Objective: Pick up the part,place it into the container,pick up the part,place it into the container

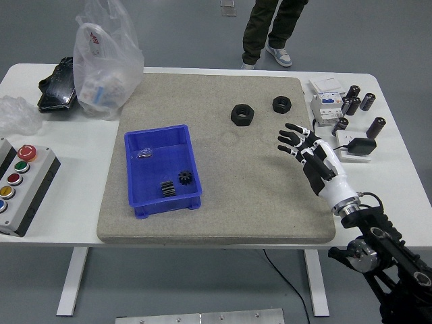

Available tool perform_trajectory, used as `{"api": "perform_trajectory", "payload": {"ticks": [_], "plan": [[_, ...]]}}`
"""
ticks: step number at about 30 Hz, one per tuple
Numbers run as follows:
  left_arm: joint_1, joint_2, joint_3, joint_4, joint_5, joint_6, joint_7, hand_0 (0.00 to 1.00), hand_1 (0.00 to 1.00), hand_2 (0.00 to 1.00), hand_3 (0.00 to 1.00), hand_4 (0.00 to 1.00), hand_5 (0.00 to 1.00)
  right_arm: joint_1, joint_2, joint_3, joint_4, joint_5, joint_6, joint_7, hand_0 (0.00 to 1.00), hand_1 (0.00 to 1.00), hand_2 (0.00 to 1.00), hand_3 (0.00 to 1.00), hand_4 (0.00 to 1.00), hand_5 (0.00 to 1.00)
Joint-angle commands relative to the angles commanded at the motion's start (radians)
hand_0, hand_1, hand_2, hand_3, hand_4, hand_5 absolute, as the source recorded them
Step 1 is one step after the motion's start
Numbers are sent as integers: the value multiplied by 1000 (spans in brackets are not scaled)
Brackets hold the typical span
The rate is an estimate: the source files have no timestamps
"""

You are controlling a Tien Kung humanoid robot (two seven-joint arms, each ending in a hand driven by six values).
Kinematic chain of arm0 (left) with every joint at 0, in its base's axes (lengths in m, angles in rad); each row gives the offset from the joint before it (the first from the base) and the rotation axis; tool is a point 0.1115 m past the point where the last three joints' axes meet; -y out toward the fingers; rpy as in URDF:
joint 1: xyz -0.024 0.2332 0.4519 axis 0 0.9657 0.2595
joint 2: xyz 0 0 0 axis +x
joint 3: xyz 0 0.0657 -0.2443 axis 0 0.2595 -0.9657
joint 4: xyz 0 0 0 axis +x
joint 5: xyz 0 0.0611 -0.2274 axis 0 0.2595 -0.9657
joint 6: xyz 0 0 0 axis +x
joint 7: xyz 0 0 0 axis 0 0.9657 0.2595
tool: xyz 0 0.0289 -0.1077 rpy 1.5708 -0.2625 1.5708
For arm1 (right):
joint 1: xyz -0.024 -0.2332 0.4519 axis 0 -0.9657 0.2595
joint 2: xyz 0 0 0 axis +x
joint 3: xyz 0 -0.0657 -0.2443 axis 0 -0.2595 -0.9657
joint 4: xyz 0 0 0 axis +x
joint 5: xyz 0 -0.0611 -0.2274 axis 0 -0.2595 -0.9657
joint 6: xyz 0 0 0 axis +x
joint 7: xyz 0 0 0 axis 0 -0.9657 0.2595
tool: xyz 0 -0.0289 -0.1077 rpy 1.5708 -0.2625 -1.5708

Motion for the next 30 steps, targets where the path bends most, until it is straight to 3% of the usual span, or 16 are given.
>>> {"api": "perform_trajectory", "payload": {"ticks": [7,14,19,30], "plan": [[1,-2,4,0,-4,1,0,842,780,789,872,843,494,-14,3,-22,-7,211,100,-47,861,814,834,827,998,963],[2,-1,6,0,-7,0,0,842,780,789,872,844,493,-15,3,-22,-8,345,151,-60,908,847,853,852,998,998],[1,-1,7,0,-9,0,-1,842,780,789,872,844,492,-16,3,-18,-4,389,164,-58,912,851,859,861,998,998],[0,3,9,0,-8,-1,-2,843,779,789,872,843,492,-12,-7,-8,5,376,139,-48,901,844,854,857,998,998]]}}
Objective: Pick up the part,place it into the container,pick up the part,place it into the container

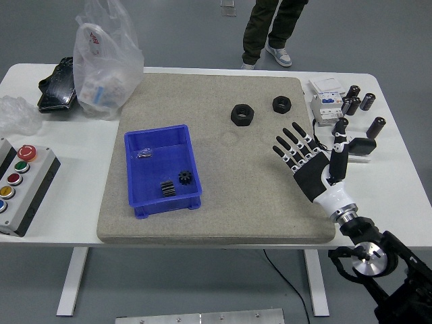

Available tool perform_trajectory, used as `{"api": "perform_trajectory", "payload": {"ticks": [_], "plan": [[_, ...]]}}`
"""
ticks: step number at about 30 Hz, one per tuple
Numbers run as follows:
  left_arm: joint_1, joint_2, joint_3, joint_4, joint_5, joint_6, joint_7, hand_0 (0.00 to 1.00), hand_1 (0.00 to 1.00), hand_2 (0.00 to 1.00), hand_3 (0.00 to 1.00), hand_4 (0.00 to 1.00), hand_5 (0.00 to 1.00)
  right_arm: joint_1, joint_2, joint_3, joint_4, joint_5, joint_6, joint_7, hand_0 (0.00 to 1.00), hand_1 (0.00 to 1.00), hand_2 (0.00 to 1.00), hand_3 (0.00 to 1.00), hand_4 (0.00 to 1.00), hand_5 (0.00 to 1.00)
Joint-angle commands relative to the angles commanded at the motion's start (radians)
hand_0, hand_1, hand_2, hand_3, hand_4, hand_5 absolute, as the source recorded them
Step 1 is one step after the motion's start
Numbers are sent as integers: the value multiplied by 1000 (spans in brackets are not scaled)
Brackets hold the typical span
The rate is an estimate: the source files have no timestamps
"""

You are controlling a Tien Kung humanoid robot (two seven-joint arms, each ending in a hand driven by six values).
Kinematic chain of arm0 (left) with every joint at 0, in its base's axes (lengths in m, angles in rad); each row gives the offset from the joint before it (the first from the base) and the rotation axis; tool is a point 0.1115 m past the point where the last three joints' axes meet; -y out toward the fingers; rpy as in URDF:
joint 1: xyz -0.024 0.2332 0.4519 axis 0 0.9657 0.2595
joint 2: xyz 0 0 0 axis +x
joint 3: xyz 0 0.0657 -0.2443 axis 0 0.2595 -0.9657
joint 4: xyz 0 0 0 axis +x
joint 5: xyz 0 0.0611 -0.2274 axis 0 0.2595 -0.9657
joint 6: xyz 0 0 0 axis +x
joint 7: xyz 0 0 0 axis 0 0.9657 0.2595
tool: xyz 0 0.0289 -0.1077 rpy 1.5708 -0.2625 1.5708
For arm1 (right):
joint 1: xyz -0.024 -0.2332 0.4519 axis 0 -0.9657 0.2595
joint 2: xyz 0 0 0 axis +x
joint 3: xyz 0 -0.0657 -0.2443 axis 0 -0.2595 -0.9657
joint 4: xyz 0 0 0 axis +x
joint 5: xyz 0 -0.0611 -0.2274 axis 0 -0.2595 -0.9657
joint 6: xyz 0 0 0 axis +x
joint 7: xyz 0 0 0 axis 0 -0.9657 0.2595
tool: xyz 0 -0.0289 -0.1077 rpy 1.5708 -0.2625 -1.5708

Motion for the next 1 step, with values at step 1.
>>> {"api": "perform_trajectory", "payload": {"ticks": [1], "plan": [[1,0,0,0,0,0,0,843,779,789,872,843,492,0,-1,5,3,-17,-10,0,901,844,854,857,998,998]]}}
